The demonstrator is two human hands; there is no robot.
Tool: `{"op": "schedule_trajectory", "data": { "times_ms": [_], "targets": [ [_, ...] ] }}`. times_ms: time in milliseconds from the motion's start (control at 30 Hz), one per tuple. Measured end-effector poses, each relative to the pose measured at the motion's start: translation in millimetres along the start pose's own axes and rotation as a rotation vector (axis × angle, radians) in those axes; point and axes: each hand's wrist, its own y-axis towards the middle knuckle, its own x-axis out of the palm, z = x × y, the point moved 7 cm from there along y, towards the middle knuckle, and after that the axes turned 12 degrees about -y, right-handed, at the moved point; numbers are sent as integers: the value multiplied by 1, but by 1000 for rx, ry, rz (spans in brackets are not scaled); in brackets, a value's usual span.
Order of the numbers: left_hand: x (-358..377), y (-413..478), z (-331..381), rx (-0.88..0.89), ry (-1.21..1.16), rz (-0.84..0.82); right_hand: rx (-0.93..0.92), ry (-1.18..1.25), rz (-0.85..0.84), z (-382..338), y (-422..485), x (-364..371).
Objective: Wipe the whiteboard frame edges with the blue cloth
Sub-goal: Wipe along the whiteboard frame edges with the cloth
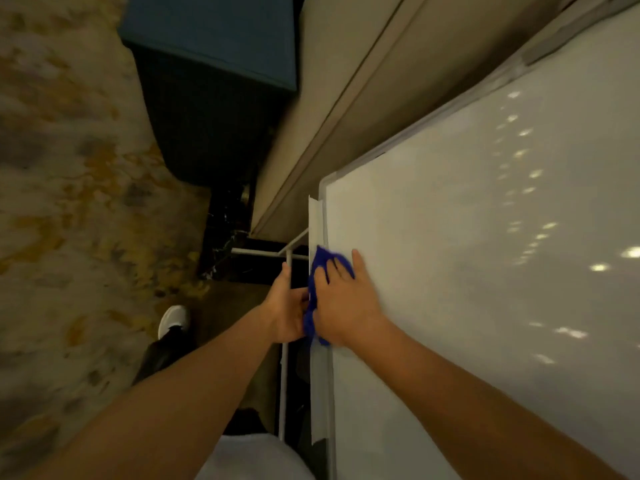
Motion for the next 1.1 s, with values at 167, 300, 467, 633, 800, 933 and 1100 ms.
{"op": "schedule_trajectory", "data": {
  "times_ms": [167, 300, 467, 633, 800, 933, 1100],
  "targets": [
    [25, 24, 49, -141, 62, 22, -133, -32, -110, -17, -5, 11],
    [29, 34, 58, -205, 94, 11, -78, -45, -81, 29, 82, -15],
    [37, 46, 75, -276, -10, -53, -11, 33, -109, 63, 151, -37],
    [38, 56, 103, -219, 35, 27, -81, 22, -157, 34, 110, -29],
    [45, 58, 108, -295, 20, -63, -34, 35, -174, 66, 156, -43],
    [49, 59, 122, -291, 2, -37, -31, -55, -198, 74, 177, -44],
    [68, 63, 114, -286, 23, 2, -61, -147, -278, 92, 190, -35]
  ]
}}
